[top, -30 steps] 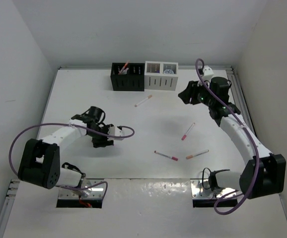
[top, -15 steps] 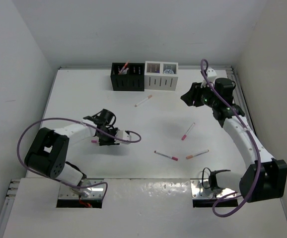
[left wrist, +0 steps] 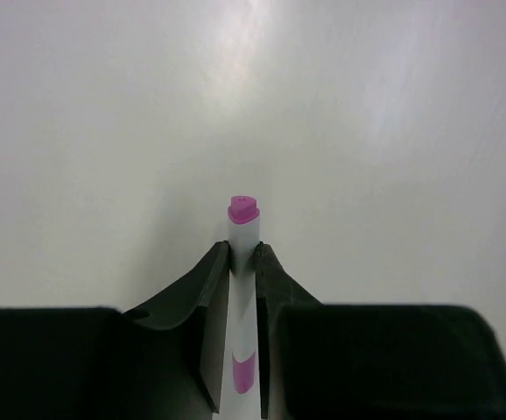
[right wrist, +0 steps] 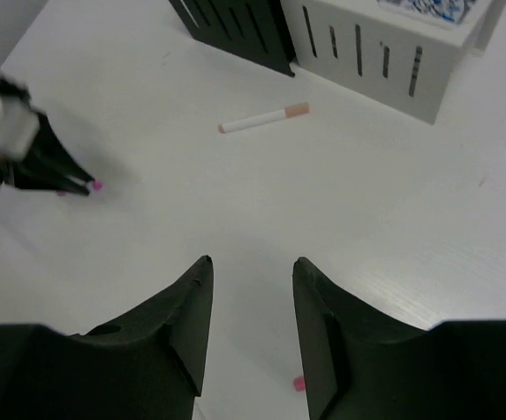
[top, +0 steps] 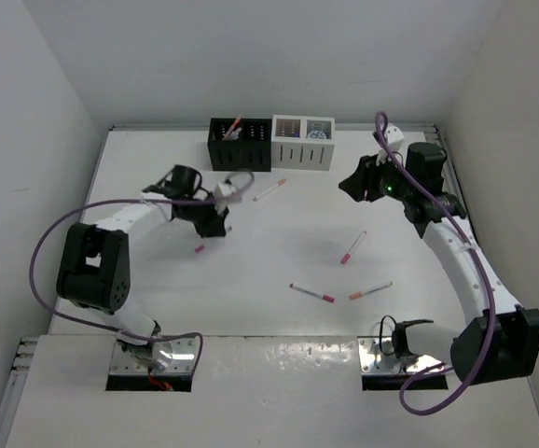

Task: Sort the stationery into containers
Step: Pick up the pen from the center of the board.

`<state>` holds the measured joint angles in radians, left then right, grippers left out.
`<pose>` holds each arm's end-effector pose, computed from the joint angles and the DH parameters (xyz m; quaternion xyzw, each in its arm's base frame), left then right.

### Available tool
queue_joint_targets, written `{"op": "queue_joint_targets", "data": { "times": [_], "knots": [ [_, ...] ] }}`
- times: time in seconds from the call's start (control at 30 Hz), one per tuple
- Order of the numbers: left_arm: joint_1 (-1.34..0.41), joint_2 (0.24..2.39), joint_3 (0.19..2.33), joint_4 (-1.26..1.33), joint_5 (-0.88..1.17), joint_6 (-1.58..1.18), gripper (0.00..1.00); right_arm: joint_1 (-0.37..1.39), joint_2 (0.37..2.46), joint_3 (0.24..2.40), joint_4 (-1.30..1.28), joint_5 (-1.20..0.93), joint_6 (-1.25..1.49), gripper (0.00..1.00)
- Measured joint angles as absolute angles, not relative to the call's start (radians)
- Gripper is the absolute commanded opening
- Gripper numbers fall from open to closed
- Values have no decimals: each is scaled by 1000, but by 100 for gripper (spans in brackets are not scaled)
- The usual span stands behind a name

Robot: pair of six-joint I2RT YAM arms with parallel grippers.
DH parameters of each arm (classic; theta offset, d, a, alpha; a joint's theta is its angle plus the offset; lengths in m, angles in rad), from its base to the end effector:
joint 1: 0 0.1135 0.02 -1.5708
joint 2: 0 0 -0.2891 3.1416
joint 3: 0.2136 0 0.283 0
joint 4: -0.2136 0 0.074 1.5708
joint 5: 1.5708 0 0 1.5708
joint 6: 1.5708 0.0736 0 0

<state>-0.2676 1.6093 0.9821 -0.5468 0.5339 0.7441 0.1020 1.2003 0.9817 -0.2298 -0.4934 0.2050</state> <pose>0.3212 -0.1269 0.1620 0.5037 0.8020 -0.2064 0.2458 0.3182 0.0676 0.3214 -0.0875 0.8266 0.2832 0.4784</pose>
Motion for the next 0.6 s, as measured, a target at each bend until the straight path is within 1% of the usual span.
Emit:
{"op": "queue_joint_targets", "data": {
  "times": [0.07, 0.17, 0.23, 0.27, 0.3, 0.33, 0.37, 0.47, 0.6],
  "knots": [
    [-186, 1605, 1048, -467, 687, 561, 0, 119, 1203, 1007, -231, -515, 174, 41],
    [-88, 1573, 1045, -185, 863, 133, 0, 179, 1203, 1020, -220, -539, 91, 42],
    [-63, 1560, 1033, -33, 925, -131, 0, 241, 1201, 1020, -221, -548, -12, 45],
    [-64, 1559, 1033, 22, 947, -249, 0, 277, 1198, 1019, -224, -552, -91, 46],
    [-70, 1562, 1035, 59, 965, -348, 0, 304, 1193, 1017, -221, -554, -196, 49],
    [-78, 1567, 1041, 70, 979, -424, 0, 341, 1183, 1009, -220, -554, -245, 51],
    [-91, 1580, 1072, 27, 980, -486, 0, 377, 1166, 989, -201, -551, -324, 52],
    [-130, 1637, 1158, -38, 980, -624, 0, 477, 1093, 871, -118, -559, -573, 57],
    [-161, 1642, 1084, 37, 1023, -859, 0, 563, 1071, 695, 86, -587, -810, 57]
  ]
}}
